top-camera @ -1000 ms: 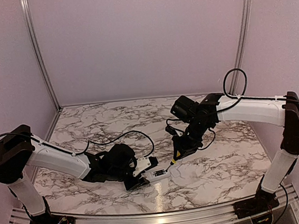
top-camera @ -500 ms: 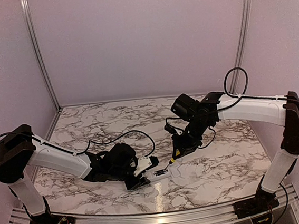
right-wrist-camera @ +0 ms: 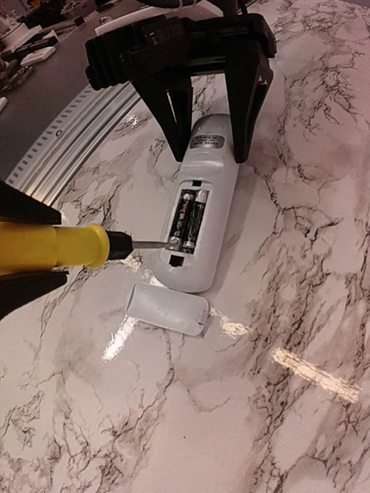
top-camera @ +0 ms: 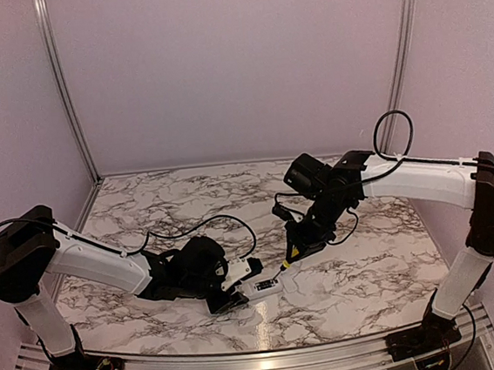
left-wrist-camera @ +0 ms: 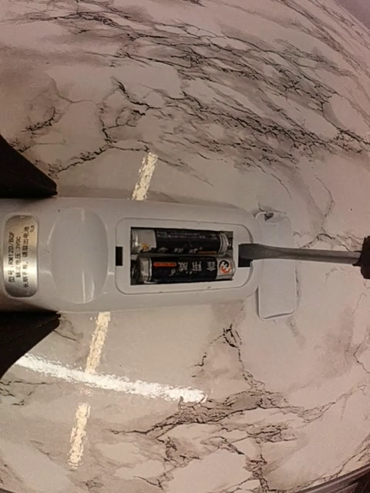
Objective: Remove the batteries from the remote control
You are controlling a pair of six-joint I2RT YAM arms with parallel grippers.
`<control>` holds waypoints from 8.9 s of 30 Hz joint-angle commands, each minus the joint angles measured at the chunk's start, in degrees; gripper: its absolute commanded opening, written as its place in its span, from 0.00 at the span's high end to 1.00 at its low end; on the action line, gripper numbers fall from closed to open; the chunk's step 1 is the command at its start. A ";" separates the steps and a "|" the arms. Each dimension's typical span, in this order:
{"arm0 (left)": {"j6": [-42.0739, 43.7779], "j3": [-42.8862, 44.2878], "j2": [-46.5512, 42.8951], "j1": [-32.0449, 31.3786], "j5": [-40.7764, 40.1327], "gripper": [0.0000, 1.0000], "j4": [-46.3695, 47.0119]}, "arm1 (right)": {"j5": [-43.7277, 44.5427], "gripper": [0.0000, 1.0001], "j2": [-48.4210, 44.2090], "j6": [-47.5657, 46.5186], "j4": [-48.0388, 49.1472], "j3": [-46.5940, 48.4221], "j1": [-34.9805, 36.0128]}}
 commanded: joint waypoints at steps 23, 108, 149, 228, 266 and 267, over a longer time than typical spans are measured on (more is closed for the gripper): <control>-0.56 2.11 1.89 -0.43 0.30 0.82 -0.32 | 0.02 1.00 0.62 -0.61 0.87 -0.86 -0.20; -0.73 3.34 5.16 -0.43 -0.21 0.83 -0.75 | -20.91 1.00 -8.41 -6.53 17.35 -17.23 -6.53; -1.08 5.58 6.73 -0.43 0.05 0.83 -1.81 | -19.83 1.00 -8.69 -8.01 15.63 -16.31 -6.53; -23.61 -1.78 -2.44 -3.31 -8.88 0.87 -1.01 | -1.62 1.00 -17.30 4.47 10.39 -13.23 -6.45; -35.20 -3.39 -3.25 -8.42 -15.71 0.25 -9.12 | 3.20 1.00 -20.44 11.52 14.45 -14.21 -6.44; -34.95 -3.27 -3.18 -8.42 -15.77 0.24 -9.72 | 3.29 1.00 -20.60 11.70 14.57 -14.36 -6.44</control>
